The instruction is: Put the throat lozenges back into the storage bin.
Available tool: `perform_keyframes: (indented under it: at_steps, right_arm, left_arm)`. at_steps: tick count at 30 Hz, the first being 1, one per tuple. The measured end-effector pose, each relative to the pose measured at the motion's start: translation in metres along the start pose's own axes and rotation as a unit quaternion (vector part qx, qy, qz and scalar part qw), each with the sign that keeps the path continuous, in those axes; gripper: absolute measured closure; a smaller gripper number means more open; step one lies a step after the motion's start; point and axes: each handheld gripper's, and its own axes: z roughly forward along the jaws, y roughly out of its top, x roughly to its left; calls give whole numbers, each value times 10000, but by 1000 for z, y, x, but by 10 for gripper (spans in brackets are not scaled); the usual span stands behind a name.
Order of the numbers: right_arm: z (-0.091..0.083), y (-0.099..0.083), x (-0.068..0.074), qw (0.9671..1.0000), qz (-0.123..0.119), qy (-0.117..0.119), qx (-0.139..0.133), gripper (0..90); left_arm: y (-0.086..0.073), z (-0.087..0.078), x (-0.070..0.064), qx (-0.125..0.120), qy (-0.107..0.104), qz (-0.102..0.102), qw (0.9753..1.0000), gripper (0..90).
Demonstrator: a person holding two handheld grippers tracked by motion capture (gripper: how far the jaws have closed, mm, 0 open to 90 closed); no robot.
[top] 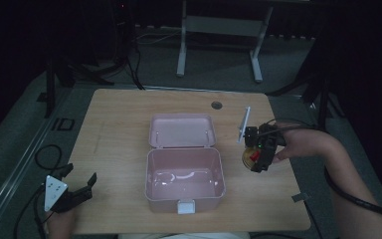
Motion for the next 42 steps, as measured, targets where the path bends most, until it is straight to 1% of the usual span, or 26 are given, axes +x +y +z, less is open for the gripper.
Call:
perform_keyframes:
  at_steps: [3, 4, 5, 9, 12, 13, 14, 15, 16, 17, 20, 21, 22, 23, 24, 25, 26, 27, 30, 33, 36, 38, 40, 42]
  right_arm:
    - [-5, 5, 3, 10000, -60, 27, -23, 201]
    - [-7, 10, 6, 9999, -121, 62, -50, 201]
    - [-7, 10, 6, 9999, -121, 62, -50, 201]
    - [-4, 26, 13, 9994, -293, 127, -137, 201]
    - [-1, 38, 16, 9991, -376, 152, -85, 201]
    - [-1, 38, 16, 9991, -376, 152, -85, 201]
    - [1, 45, 18, 9989, -443, 156, -51, 201]
    - [1, 45, 18, 9989, -443, 156, -51, 201]
    - [1, 54, 19, 9986, -498, 190, -42, 201]
    - [2, 58, 20, 9984, -524, 199, -37, 201]
    - [2, 71, 24, 9976, -652, 220, 7, 201]
    - [2, 71, 24, 9976, -652, 220, 7, 201]
    - [2, 80, 28, 9971, -734, 210, 37, 201]
    - [2, 80, 28, 9971, -734, 210, 37, 201]
    - [2, 89, 31, 9965, -794, 251, 49, 201]
    - [2, 89, 31, 9965, -794, 251, 49, 201]
    - [2, 97, 34, 9959, -869, 256, 44, 201]
    - [2, 97, 34, 9959, -869, 256, 44, 201]
    - [0, 109, 38, 9951, -959, 226, 70, 201]
    - [0, 114, 39, 9949, -982, 239, 38, 201]
    - [4, 117, 39, 9943, -1034, 262, 32, 201]
    - [9, 119, 39, 9942, -1040, 267, 44, 202]
    - [16, 119, 39, 9940, -1047, 324, 30, 201]
    - [28, 120, 38, 9935, -1056, 416, 11, 202]
  left_arm:
    - [0, 0, 0, -6, -1, 0, 10000, 145]
    - [0, 0, 0, -5, -1, -1, 10000, 145]
    - [0, 0, 0, -5, -1, -1, 10000, 145]
    - [0, 0, 0, 0, -1, 3, 10000, 145]
    - [0, 0, 0, -12, -2, -8, 10000, 145]
    - [0, 0, 0, -18, -5, -13, 10000, 145]
    - [0, 0, 0, -21, -8, -19, 10000, 145]
    - [0, 0, 0, -21, -11, -23, 10000, 145]
    - [0, 0, 0, -21, -10, -19, 10000, 145]
    - [0, 0, 0, -17, -12, -14, 10000, 145]
    - [0, 0, 0, -15, -17, -1, 10000, 145]
    - [0, 0, 0, -17, -16, -4, 10000, 145]
    - [0, 0, 0, -22, -22, -13, 10000, 145]
    - [0, 0, 0, -22, -22, -13, 10000, 145]
    - [0, 0, 0, -24, -22, -10, 10000, 145]
    - [0, 0, 0, -25, -20, -10, 10000, 145]
    - [0, 0, 0, -26, -24, -9, 10000, 145]
    - [0, 0, 0, -28, -23, -10, 10000, 145]
    - [0, -1, 0, -37, -25, -17, 10000, 145]
    - [0, -1, 0, -42, -25, -11, 10000, 145]
    - [0, -1, 0, -45, -27, -12, 10000, 145]
    - [0, -1, 0, -35, -25, -5, 10000, 145]
    - [0, -1, 0, -34, -27, 8, 10000, 145]
    - [0, -1, 0, -34, -23, -3, 10000, 145]
